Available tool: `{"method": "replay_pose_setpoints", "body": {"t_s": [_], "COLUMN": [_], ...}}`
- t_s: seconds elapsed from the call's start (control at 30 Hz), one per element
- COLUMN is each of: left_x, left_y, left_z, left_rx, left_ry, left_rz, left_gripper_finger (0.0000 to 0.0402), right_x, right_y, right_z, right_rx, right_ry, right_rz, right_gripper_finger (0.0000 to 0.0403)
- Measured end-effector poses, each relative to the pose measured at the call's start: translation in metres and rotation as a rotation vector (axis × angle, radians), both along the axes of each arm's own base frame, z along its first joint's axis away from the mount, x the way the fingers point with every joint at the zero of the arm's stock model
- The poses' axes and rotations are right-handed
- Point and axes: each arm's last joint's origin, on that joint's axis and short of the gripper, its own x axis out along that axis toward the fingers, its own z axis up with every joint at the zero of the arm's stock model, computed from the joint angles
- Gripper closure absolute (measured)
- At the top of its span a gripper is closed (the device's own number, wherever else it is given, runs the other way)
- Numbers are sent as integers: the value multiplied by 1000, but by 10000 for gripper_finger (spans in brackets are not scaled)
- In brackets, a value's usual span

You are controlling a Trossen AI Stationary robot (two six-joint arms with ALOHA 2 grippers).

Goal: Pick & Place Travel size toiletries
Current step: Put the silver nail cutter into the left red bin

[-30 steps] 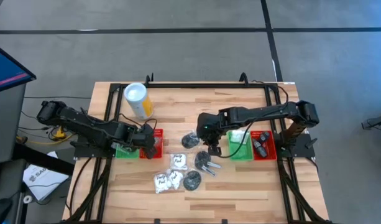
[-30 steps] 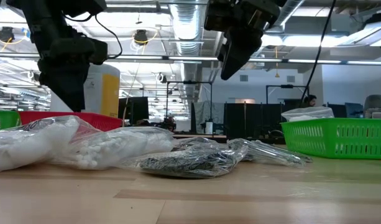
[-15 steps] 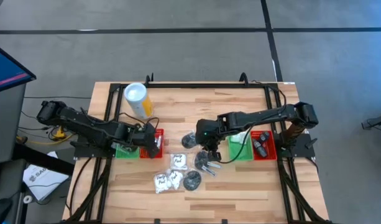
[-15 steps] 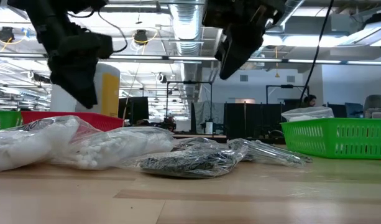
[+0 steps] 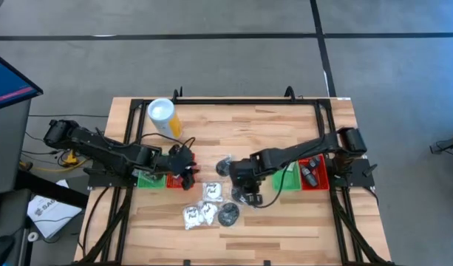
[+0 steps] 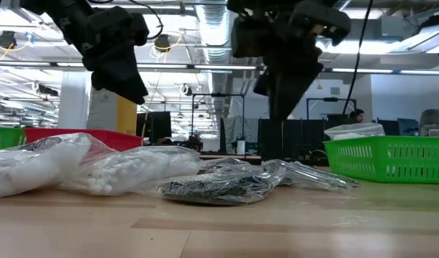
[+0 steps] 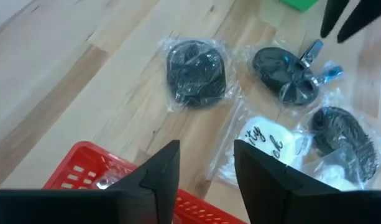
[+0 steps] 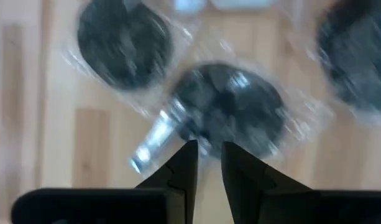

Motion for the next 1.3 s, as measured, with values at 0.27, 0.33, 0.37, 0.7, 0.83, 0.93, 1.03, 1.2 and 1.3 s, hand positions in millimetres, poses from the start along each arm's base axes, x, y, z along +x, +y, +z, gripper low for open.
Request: {"method": "replay_pose_setpoints", "body": {"t_s": [0.27, 0.33, 0.37, 0.7, 0.83, 0.93, 1.03, 1.2, 1.3], "left_x": [2, 3, 3, 5, 6, 6, 6, 7, 7], "left_y": [-1, -1, -1, -1, -2, -2, -2, -2, -2], "left_z": [2, 2, 3, 5, 6, 6, 6, 7, 7], "left_rx": [1, 0, 0, -1, 2, 1, 1, 0, 0], "left_ry": [-23, -36, -36, -66, -81, -88, -89, -96, -98], "left_rz": [-8, -9, -9, -14, -20, -21, -21, -21, -21], "left_gripper_finger": [261, 261, 261, 261, 261, 261, 261, 261, 261], "right_x": [-8, -9, -9, -19, -22, -24, -27, -27, -27], "right_y": [14, 17, 18, 21, 22, 24, 27, 28, 28], "right_z": [-5, -5, -6, -25, -32, -36, -42, -45, -45], "right_rx": [8, 8, 9, 18, 22, 25, 25, 39, 39], "right_ry": [85, 87, 89, 129, 132, 141, 139, 116, 114], "right_rz": [-54, -62, -64, -136, -148, -163, -158, -176, -179], "right_gripper_finger": [339, 339, 339, 339, 339, 338, 339, 338, 338]}}
